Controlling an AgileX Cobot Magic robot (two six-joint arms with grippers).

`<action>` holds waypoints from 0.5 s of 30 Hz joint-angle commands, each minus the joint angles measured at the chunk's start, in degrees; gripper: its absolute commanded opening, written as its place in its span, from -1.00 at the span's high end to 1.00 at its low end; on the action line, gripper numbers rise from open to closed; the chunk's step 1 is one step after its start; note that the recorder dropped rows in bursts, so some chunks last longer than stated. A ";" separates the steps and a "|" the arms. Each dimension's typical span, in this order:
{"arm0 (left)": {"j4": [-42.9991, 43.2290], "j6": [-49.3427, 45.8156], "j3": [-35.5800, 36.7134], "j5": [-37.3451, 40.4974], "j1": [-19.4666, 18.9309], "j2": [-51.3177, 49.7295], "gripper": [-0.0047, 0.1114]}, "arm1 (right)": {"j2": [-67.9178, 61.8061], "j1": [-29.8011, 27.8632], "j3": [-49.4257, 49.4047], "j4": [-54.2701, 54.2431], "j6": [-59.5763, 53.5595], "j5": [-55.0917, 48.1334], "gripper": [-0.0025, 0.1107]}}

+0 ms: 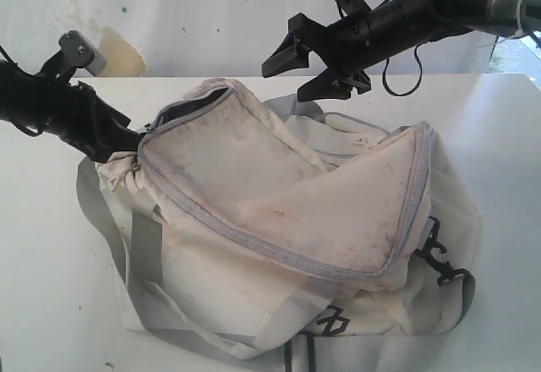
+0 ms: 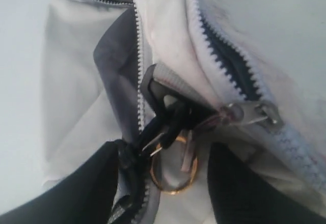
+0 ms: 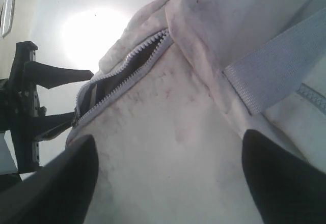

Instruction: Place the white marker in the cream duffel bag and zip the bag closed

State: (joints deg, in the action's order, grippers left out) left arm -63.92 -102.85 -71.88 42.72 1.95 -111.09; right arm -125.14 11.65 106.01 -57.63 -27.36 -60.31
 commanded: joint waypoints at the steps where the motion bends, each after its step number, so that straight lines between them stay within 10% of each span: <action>1: -2.05 -4.05 0.14 -3.79 2.83 -1.49 0.15 | 0.67 -0.22 0.15 -0.19 -0.93 0.46 -0.31; 15: -2.28 -5.05 0.14 -3.48 3.35 -0.74 0.92 | 0.67 -0.22 0.15 0.11 -3.53 -1.73 -0.31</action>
State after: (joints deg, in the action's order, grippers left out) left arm -66.64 -107.77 -71.81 38.82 5.07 -113.29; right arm -125.14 11.65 106.01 -57.63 -29.65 -60.73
